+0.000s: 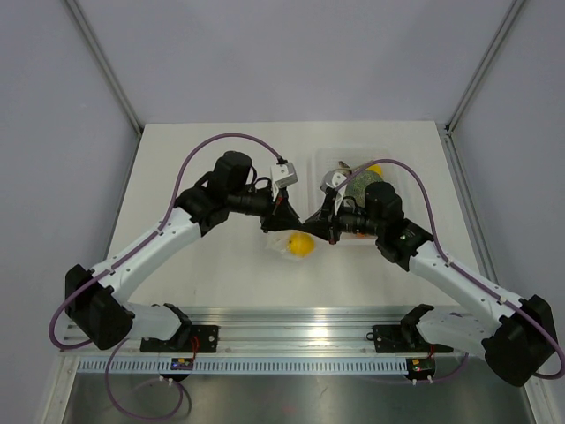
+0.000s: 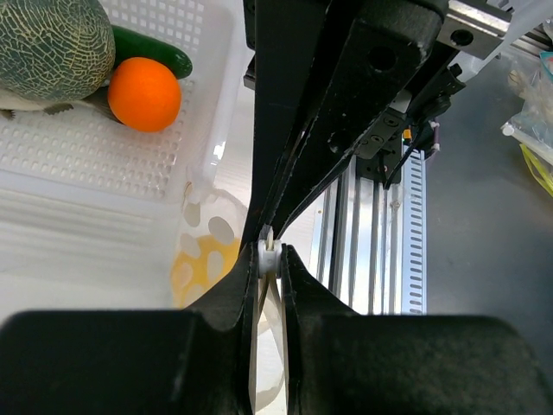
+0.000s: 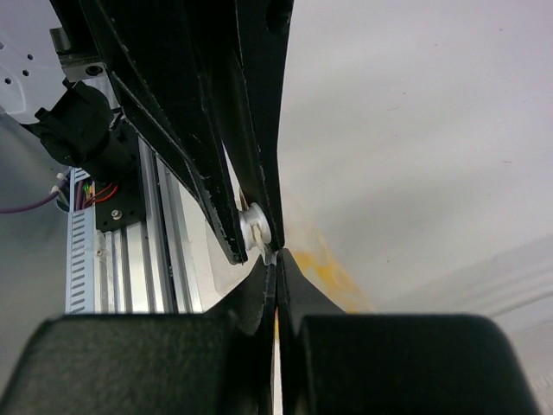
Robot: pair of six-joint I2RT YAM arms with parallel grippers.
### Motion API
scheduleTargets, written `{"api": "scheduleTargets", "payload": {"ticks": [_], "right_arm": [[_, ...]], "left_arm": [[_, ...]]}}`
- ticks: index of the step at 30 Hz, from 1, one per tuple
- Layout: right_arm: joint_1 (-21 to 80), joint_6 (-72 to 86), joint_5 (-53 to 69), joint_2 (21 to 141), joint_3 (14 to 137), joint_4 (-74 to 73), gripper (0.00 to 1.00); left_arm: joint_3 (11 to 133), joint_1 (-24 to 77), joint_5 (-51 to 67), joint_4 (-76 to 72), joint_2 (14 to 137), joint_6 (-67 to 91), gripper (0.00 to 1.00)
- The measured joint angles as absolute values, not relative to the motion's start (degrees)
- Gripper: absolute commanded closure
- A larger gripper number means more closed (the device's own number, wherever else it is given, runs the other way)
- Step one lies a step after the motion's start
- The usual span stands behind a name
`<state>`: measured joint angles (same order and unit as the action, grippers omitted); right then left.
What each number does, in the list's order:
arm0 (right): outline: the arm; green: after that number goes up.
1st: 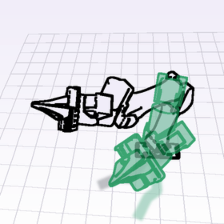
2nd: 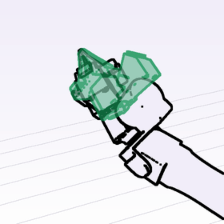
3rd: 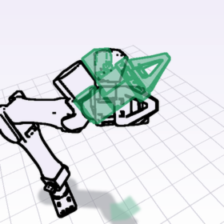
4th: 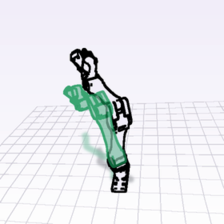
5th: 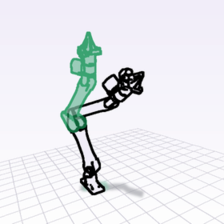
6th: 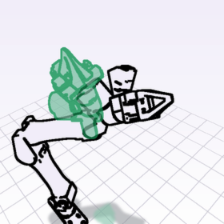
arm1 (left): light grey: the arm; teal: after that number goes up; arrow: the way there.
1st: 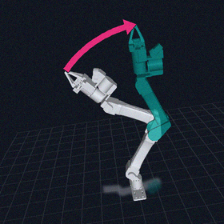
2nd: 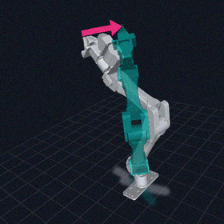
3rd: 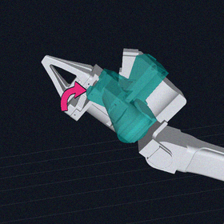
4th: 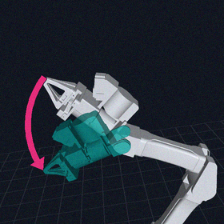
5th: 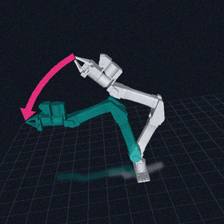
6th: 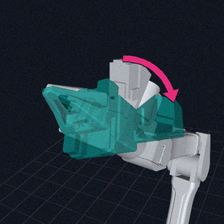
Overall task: Place the food in the zip-top bag and seal the zipper
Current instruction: Zip the zipper food storage bag at the center of the board.
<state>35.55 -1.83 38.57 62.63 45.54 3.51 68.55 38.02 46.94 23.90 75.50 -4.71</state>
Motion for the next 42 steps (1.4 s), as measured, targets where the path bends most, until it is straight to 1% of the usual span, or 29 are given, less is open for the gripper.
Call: {"api": "scheduleTargets", "payload": {"ticks": [1,2,5,12,13,14,15,18,19,21,24,27,31,35,42], "right_arm": [[35.55,-1.74,38.37,62.3,45.34,3.66,1.0],[35.53,-1.65,38.13,61.93,45.17,3.66,1.0],[35.33,-1.45,37.45,60.97,44.69,3.88,1.0],[34.41,-0.99,37.17,60.66,44.64,5.34,1.0],[34.41,-0.99,37.28,60.84,44.66,5.34,1.0],[34.39,-0.99,37.41,61.1,44.75,5.34,1.0],[34.37,-0.99,37.52,61.43,44.82,5.34,1.0],[34.33,-0.99,37.5,62.35,45.21,5.32,1.0],[34.33,-0.99,37.47,62.52,45.34,5.32,1.0],[34.33,-0.99,37.41,62.65,45.54,5.34,1.0],[34.33,-0.99,37.41,62.65,45.8,5.48,1.0],[34.33,-0.95,37.45,62.67,45.87,5.82,1.0],[34.33,-0.95,37.5,62.78,46.17,5.96,1.0],[34.33,-0.95,37.56,62.96,46.39,6.13,1.0],[34.33,-0.95,37.63,63.7,46.7,6.11,1.0]], "left_arm": [[68.55,38.0,47.0,23.81,75.57,-4.71,0.87],[68.55,37.91,47.05,23.77,75.61,-4.71,0.83],[68.55,37.76,47.16,24.21,75.64,-4.69,0.78],[68.55,37.12,47.55,26.0,77.03,-4.43,0.78],[68.55,37.12,47.62,26.2,77.17,-4.38,0.75],[68.55,37.12,47.66,26.35,77.25,-4.23,0.7],[68.55,37.12,47.7,26.55,77.28,-3.97,0.61],[68.58,37.12,47.62,26.89,77.17,-3.11,0.51],[68.58,37.12,47.53,26.89,77.06,-2.83,0.5],[68.58,37.12,46.68,26.83,76.4,-2.02,0.49],[68.58,37.12,45.19,25.91,74.48,-1.32,0.49],[68.58,37.12,44.47,25.08,73.19,-0.8,0.52],[68.58,37.12,44.36,24.38,73.23,0.75,0.53],[68.58,37.12,44.36,22.87,73.25,2.28,0.59],[68.6,37.32,43.64,22.52,73.36,2.7,0.6]]}}
